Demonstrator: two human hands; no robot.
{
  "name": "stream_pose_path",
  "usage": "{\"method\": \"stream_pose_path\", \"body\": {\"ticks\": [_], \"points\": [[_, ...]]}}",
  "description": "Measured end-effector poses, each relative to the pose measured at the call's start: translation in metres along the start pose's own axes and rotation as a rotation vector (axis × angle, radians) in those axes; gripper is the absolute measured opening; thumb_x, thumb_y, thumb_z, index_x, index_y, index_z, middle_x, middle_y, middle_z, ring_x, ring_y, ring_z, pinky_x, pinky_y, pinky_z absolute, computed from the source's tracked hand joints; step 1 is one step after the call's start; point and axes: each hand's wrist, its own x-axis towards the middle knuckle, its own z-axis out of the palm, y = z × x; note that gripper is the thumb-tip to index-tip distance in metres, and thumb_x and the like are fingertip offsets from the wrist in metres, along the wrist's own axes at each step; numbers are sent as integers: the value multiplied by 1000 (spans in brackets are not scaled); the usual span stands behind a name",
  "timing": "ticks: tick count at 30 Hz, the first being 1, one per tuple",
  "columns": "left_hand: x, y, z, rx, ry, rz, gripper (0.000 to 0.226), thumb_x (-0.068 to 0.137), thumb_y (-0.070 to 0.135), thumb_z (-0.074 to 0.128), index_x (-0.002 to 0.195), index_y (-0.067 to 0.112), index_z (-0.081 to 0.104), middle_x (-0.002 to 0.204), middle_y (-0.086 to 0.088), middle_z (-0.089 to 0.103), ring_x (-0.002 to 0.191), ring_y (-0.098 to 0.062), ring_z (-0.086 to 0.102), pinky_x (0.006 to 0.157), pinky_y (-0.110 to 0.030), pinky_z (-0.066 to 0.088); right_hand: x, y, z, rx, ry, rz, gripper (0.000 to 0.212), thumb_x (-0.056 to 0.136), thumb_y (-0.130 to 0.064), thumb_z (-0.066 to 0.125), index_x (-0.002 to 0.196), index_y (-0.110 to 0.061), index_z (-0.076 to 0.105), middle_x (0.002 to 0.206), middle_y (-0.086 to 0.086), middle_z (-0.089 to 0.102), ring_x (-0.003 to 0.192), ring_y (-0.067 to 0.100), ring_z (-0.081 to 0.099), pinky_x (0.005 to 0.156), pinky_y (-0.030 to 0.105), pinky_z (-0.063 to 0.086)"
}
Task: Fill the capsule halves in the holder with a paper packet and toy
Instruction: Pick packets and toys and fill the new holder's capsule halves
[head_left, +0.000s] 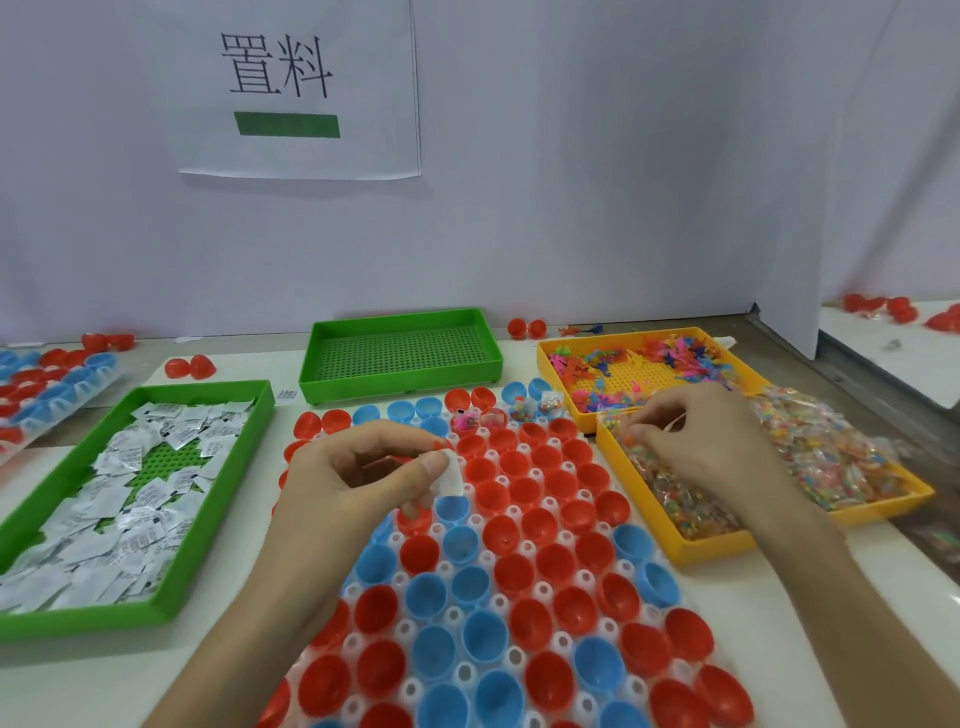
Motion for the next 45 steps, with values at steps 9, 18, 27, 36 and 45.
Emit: {"method": "stream_pose_path", "body": {"ticks": [9,18,27,36,45], "points": [[0,1,-1,-10,0,-34,15,68,21,83,82,16,78,74,-14,73,65,-20,70,63,-23,56,-1,4,-11,101,108,-17,20,81,-17,82,71,-31,72,71,-12,69,56,6,65,50,14,41],[-4,5,3,-95,-38,-117,10,75,19,76,83,11,76,84,-17,75,81,-26,75,68,-21,57,-45,-63,-16,695,-327,-385,16,76,-15,80,92,-17,78,84,2,75,62,21,73,62,28,60],[-4,2,7,-83,-52,-123,11,71,16,83,79,16,76,81,-8,73,73,-16,71,63,-21,56,-74,-90,20,730,-272,-510,24,79,-5,82,90,-26,77,81,-5,74,70,16,71,65,25,56],[-4,4,0,-60,-133,-170,16,70,25,81,82,14,77,88,-13,75,77,-20,74,66,-24,58,-76,-93,24,568,-122,-514,22,76,-9,85,92,-22,76,76,-9,68,70,16,65,63,29,53],[-4,7,1,39,-163,-80,16,74,30,80,88,23,77,87,-5,77,77,-10,71,68,-18,54,-73,-87,28,715,-198,-454,11,79,-13,84,84,-21,77,78,-8,75,73,11,73,69,19,55]]}}
